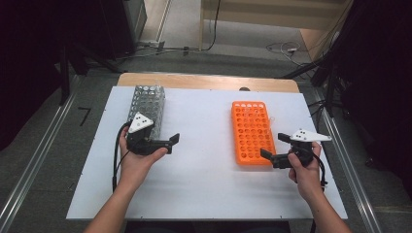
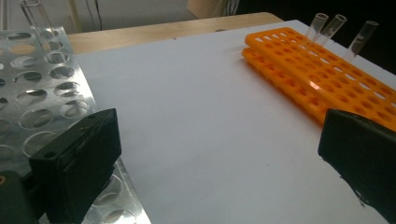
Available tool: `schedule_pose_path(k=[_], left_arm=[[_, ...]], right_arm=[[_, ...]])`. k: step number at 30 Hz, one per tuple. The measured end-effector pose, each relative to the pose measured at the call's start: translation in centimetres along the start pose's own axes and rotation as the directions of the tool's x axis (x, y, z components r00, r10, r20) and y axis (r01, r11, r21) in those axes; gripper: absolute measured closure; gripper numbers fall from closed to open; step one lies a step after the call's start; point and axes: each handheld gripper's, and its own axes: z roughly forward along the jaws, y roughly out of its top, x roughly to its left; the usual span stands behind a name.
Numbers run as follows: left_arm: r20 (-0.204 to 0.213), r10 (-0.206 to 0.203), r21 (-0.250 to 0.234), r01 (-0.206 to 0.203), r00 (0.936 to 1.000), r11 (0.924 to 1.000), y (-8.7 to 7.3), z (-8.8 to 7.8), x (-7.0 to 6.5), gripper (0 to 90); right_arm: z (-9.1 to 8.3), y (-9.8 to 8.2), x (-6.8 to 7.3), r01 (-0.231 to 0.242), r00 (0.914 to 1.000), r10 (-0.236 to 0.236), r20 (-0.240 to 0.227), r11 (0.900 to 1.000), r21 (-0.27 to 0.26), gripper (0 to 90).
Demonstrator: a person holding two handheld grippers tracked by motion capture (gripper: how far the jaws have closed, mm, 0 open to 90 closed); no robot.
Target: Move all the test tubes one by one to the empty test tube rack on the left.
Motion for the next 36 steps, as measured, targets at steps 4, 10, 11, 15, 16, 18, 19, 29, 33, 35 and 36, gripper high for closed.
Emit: schedule_pose_path(k=[4,10,11,15,16,18,19,29,33,35,36], left_arm=[[0.023,0.004,-0.015,-0.004,0.9997,0.9999,-0.7,-0.8,-1.2,0.0],[0.044,0.034,-0.018,-0.033,0.9984,0.9993,-1.1,-1.5,-2.8,0.0],[0.051,0.031,-0.022,-0.03,0.9982,0.9993,-1.2,-1.6,-2.9,0.0],[0.062,0.031,-0.017,-0.03,0.9976,0.9994,-1.5,-1.9,-3.4,0.0],[0.064,0.029,-0.018,-0.028,0.9975,0.9995,-1.6,-2.0,-3.4,0.0],[0.064,0.026,-0.019,-0.024,0.9976,0.9995,-1.7,-2.1,-3.5,0.0],[0.065,0.025,-0.018,-0.024,0.9976,0.9995,-1.7,-2.2,-3.4,0.0],[0.066,0.015,-0.014,-0.014,0.9977,0.9998,-1.9,-2.1,-3.3,0.0],[0.068,0.014,-0.014,-0.013,0.9976,0.9998,-1.9,-2.1,-3.3,0.0],[0.068,0.013,-0.014,-0.012,0.9976,0.9998,-1.9,-2.1,-3.3,0.0],[0.068,0.011,-0.015,-0.01,0.9976,0.9998,-1.9,-2.1,-3.3,0.0]], right_arm=[[0.5,0.4,-0.6,-0.008,1.0,0.008,-0.002,1.0,0.004,0.0],[1.5,1.0,-1.4,-0.036,0.9992,0.036,0.016,0.999,0.006,2.4],[1.7,1.0,-1.5,-0.041,0.9988,0.041,0.025,0.999,0.012,3.1],[2.5,1.4,-2.1,-0.063,0.9958,0.06,0.069,0.998,0.031,9.2],[2.7,1.5,-2.3,-0.068,0.9943,0.065,0.085,0.997,0.03,13.4],[3.0,1.6,-2.6,-0.095,0.9887,0.091,0.119,0.995,0.028,23.1],[3.1,1.6,-2.8,-0.107,0.9859,0.103,0.132,0.994,0.025,27.2],[4.7,1.7,-3.7,-0.125,0.9714,0.112,0.209,0.991,0.05,56.2],[5.0,1.5,-3.8,-0.119,0.9687,0.105,0.225,0.992,0.05,62.9],[5.0,1.5,-3.8,-0.106,0.9678,0.092,0.235,0.993,0.05,65.8],[5.1,1.5,-3.8,-0.099,0.9683,0.085,0.235,0.994,0.048,67.6]])
